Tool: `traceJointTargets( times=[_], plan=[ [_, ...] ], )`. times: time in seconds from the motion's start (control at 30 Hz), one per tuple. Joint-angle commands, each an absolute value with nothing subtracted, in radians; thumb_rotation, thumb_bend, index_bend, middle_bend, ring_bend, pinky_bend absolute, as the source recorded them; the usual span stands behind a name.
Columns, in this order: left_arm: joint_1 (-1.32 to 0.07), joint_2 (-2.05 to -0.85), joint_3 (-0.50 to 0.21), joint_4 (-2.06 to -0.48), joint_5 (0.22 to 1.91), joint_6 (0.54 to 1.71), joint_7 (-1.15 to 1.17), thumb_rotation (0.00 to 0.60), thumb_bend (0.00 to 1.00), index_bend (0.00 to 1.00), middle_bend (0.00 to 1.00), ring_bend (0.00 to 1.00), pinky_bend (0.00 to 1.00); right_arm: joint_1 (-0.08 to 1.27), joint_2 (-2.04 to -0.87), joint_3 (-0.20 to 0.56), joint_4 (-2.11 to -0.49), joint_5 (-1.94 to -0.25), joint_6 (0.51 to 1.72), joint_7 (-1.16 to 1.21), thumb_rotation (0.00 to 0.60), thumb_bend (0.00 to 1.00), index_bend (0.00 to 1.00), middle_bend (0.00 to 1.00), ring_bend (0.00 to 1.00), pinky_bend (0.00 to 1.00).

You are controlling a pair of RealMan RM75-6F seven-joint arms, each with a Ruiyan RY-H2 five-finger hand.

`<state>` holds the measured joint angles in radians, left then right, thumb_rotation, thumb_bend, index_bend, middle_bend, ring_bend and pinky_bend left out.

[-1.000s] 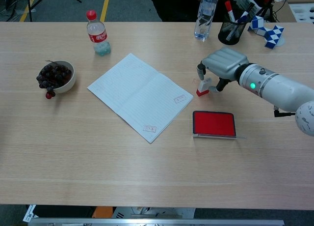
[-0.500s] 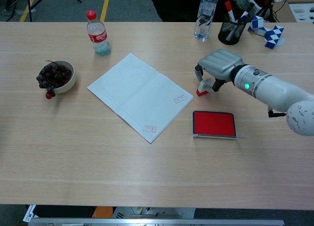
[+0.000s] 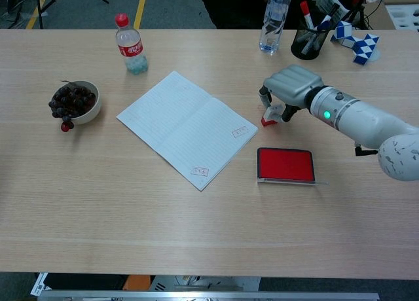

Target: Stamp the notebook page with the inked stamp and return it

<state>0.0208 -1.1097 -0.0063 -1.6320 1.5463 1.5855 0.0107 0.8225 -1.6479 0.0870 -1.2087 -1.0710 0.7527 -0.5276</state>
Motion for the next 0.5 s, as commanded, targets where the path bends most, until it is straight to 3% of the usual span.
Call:
traceJointTargets(
  times=[0.03, 0.5],
  plan=[
    [0.021, -1.110, -0.006, -1.632, 1.546, 1.586, 0.010, 0.600, 0.19, 0.27, 0.23, 0.17, 0.10, 0.822, -1.646, 0.087, -1.210, -1.070, 0.753, -0.525, 0.600, 0.33, 0.60, 0.45, 0.34, 0.35],
    [0.019, -1.107, -0.006, -1.643, 1.553, 1.586, 0.022, 0.600, 0.19, 0.27, 0.23, 0.17, 0.10, 0.789, -1.361, 0.034, -1.586, -1.153, 0.767, -0.481, 0.600, 0.33, 0.62, 0.47, 0.37, 0.35]
  ],
)
